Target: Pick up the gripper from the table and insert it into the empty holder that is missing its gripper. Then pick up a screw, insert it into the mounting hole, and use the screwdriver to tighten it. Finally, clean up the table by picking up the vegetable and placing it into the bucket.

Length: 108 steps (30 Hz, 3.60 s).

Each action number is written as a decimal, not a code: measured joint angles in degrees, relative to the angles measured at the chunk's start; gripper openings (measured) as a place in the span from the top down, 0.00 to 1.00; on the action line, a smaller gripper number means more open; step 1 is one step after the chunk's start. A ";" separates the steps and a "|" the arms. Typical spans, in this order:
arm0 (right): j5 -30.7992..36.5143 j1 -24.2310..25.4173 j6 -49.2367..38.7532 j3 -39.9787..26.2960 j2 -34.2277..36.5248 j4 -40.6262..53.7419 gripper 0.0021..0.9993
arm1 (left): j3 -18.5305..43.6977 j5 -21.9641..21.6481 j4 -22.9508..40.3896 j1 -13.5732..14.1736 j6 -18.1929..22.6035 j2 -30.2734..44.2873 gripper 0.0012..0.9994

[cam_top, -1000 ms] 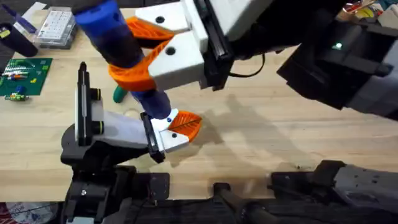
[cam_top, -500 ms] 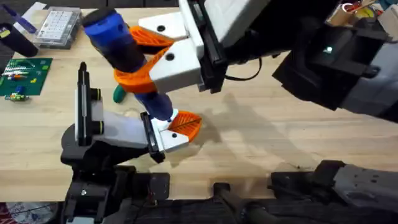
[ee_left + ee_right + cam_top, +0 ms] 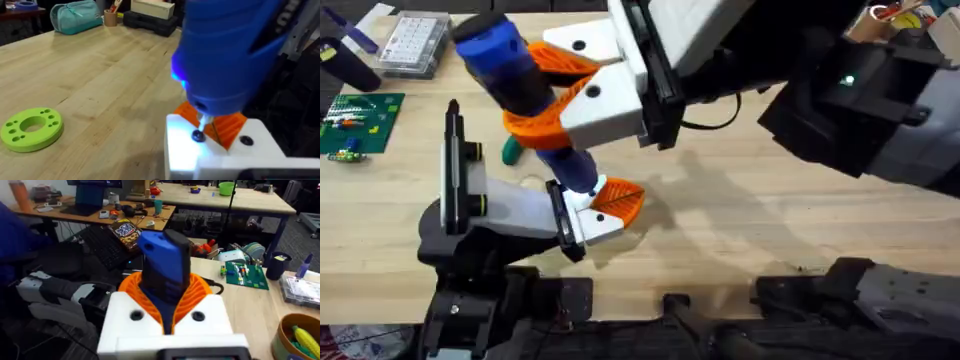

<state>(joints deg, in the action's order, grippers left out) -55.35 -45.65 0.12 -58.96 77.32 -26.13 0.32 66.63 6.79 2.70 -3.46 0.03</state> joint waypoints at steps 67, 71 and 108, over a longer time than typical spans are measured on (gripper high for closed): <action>0.87 0.04 0.68 2.92 -1.07 -0.43 0.95 | 0.00 1.27 0.26 0.00 -0.46 0.02 0.99; 1.23 0.07 0.70 3.23 -1.07 -0.78 0.95 | 0.00 1.27 0.26 0.02 -0.48 0.02 0.99; 3.43 0.01 0.70 5.86 -1.84 -3.05 0.95 | 0.00 1.37 0.33 0.02 -1.53 0.72 0.99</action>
<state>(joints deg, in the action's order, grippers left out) -51.92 -45.63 0.82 -53.10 75.48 -29.18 0.32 68.00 7.11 2.72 -4.99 0.75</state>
